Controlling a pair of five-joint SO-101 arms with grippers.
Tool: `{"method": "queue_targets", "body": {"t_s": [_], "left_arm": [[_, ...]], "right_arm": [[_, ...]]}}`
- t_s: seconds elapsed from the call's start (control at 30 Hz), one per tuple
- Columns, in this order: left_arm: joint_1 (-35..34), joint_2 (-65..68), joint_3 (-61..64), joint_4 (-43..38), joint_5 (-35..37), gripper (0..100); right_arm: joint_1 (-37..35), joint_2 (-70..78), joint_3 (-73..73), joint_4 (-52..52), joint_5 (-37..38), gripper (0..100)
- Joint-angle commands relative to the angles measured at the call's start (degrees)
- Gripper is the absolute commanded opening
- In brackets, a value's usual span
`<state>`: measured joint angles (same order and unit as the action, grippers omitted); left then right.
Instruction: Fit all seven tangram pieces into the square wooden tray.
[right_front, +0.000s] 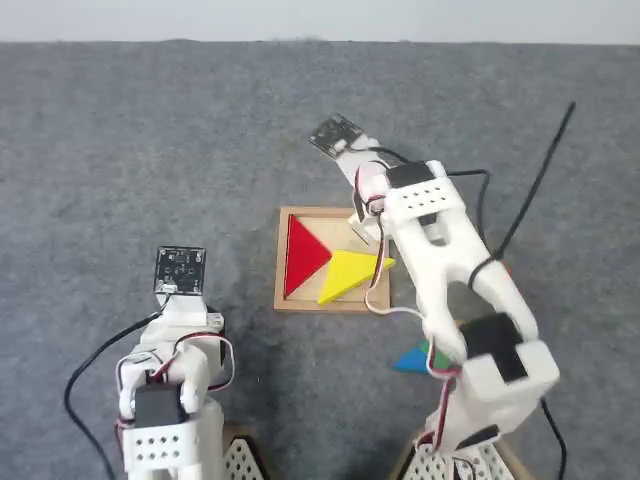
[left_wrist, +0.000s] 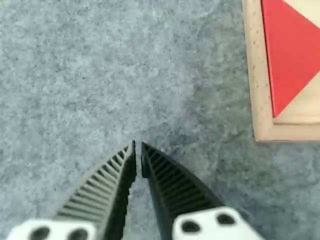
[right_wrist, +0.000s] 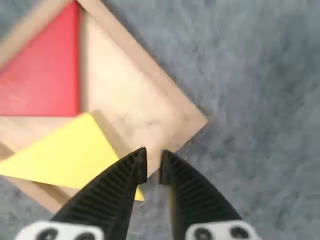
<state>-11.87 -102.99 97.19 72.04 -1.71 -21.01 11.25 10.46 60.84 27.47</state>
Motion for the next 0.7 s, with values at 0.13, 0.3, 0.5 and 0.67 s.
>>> {"method": "queue_targets", "body": {"t_s": [0.13,0.3,0.5,0.67], "left_arm": [[-0.26,-1.05,-0.75,0.18,0.97,2],[-0.26,-1.05,-0.75,0.18,0.97,2],[-0.26,-1.05,-0.75,0.18,0.97,2],[-0.26,-1.05,-0.75,0.18,0.97,2]], "right_arm": [[1.54,1.80,-0.35,-0.48,-0.70,2.7],[1.10,-1.54,4.92,-0.48,-0.62,2.6],[-1.01,-6.29,12.40,-1.01,-0.79,2.6],[-2.42,-12.44,14.33,-0.48,-3.87,2.6]]}}
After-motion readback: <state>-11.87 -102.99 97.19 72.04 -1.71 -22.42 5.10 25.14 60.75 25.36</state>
